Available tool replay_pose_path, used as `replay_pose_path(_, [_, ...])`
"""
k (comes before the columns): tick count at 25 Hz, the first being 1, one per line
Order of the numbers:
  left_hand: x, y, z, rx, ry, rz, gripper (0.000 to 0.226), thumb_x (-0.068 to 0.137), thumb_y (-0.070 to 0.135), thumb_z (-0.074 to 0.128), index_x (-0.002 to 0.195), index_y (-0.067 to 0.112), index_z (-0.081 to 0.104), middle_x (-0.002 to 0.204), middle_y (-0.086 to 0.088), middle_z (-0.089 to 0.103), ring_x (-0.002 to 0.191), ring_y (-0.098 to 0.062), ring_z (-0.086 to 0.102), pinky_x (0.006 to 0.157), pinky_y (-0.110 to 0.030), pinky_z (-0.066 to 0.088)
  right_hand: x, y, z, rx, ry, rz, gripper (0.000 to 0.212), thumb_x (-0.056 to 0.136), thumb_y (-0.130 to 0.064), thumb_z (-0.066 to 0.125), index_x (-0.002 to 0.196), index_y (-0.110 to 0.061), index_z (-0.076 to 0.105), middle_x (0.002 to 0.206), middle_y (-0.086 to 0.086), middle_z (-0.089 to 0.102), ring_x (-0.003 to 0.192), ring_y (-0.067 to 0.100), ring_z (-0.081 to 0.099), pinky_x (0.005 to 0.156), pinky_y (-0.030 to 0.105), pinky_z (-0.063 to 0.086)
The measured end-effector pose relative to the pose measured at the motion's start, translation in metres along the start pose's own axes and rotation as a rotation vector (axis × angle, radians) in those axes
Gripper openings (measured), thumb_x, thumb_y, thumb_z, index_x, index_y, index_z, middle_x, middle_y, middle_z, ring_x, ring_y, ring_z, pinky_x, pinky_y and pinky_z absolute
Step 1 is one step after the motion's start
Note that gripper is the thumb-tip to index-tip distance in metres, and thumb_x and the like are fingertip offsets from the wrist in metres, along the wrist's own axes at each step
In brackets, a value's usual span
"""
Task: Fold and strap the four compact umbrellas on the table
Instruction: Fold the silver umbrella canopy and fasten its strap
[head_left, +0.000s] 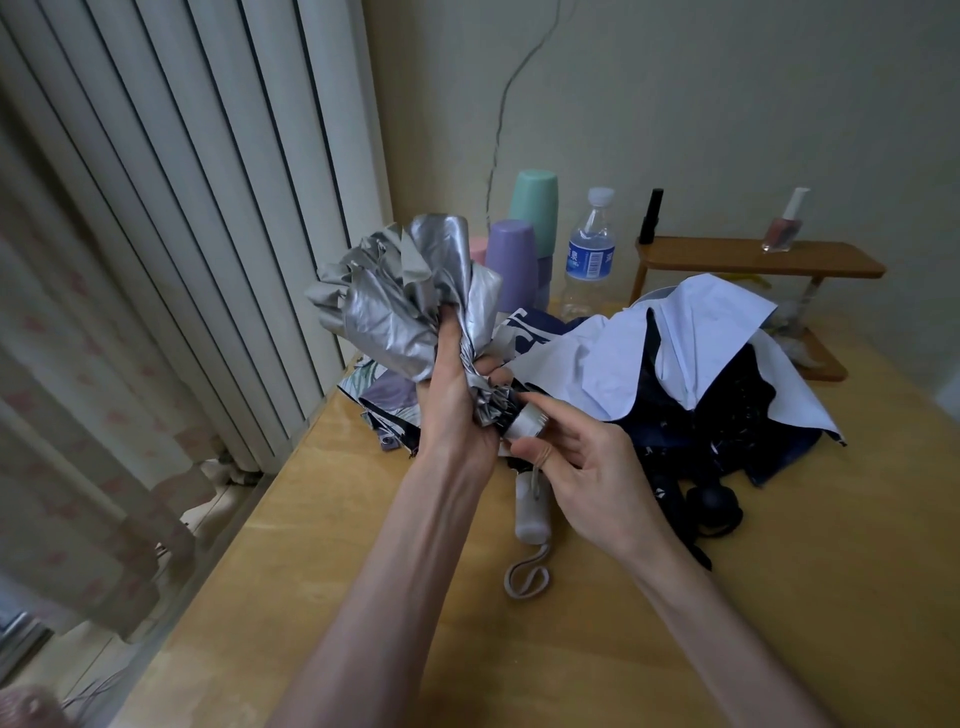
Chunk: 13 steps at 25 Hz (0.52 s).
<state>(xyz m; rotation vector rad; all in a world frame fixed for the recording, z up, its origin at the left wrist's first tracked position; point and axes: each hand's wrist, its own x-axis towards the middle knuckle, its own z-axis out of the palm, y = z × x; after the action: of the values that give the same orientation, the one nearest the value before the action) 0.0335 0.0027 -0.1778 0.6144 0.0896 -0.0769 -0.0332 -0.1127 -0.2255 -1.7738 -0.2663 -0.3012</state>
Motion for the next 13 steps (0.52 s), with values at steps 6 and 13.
replay_pose_path(6, [0.002,-0.001,-0.004,-0.07,-0.031,-0.072,0.024,0.105,0.037,0.061,0.096,0.016,0.063,0.054,0.007,0.042,0.042,-0.003,0.044,0.043,-0.015,0.041,0.011,-0.009,-0.01,0.315,0.178,0.182,0.043,0.107,-0.047,0.05,0.128,-0.017,0.071,0.118,0.002,0.077,0.109,0.015,0.073,0.087,0.029,0.06])
replay_pose_path(13, [-0.019,-0.056,0.005,-0.023,-0.059,-0.274,0.038,0.086,0.047,0.081,0.1,0.014,0.067,0.057,0.005,0.052,0.052,-0.008,0.05,0.063,-0.025,0.048,0.004,-0.025,0.008,0.582,0.545,0.209,0.045,0.111,-0.024,0.034,0.091,-0.007,0.071,0.076,0.0,0.073,0.073,0.009,0.07,0.065,0.018,0.054])
